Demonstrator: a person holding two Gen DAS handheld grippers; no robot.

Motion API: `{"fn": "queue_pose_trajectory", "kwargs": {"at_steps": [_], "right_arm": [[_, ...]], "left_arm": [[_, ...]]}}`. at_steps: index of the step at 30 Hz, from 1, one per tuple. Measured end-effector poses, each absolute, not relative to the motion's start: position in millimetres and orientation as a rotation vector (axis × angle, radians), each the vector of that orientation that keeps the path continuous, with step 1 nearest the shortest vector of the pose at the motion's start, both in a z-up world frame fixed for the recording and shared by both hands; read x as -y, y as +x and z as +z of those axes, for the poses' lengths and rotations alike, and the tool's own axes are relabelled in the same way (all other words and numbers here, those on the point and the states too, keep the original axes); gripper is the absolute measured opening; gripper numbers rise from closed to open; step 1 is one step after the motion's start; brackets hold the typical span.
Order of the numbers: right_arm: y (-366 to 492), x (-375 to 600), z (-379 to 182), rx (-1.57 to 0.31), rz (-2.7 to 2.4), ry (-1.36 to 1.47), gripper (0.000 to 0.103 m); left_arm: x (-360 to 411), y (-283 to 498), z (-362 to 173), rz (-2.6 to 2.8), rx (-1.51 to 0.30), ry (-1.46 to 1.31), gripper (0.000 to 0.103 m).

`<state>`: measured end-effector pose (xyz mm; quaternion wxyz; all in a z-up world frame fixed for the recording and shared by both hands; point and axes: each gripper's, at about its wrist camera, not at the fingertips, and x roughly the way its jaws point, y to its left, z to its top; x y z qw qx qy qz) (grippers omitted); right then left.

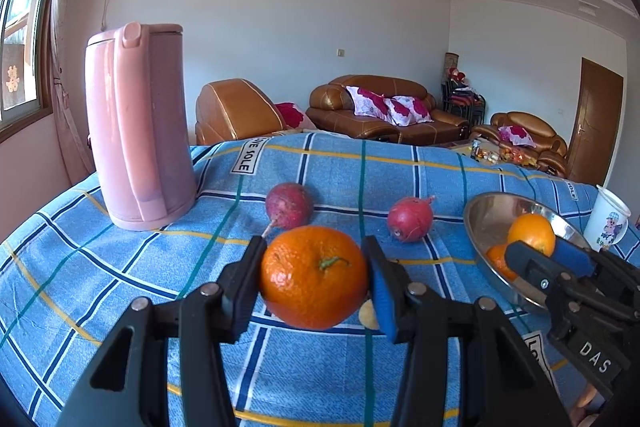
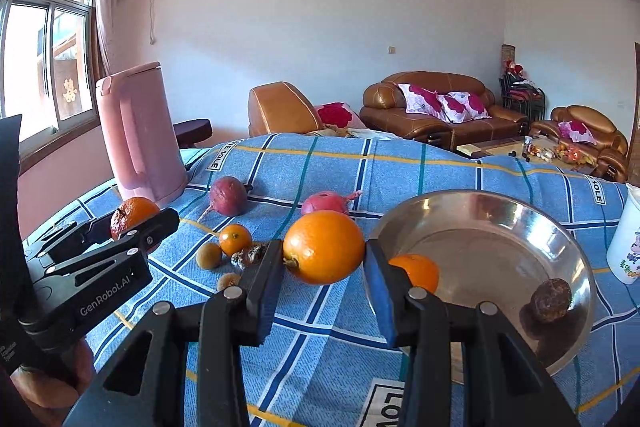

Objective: Organize fruits
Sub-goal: 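Carry both oranges over the steel bowl and open both tools to drop them in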

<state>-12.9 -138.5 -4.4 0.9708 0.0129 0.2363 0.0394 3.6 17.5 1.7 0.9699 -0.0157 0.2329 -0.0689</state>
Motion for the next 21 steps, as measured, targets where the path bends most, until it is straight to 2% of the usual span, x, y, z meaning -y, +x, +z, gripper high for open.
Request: {"fn": "queue_pose_trajectory", "kwargs": {"at_steps": [21], "right_arm": [[-21.0,190.4,-2.8,-0.47,-0.072,0.022,0.042]], "left_arm": [[47.0,-1.3,2.9,-0.227,-0.466,0.023,0.051]]}}
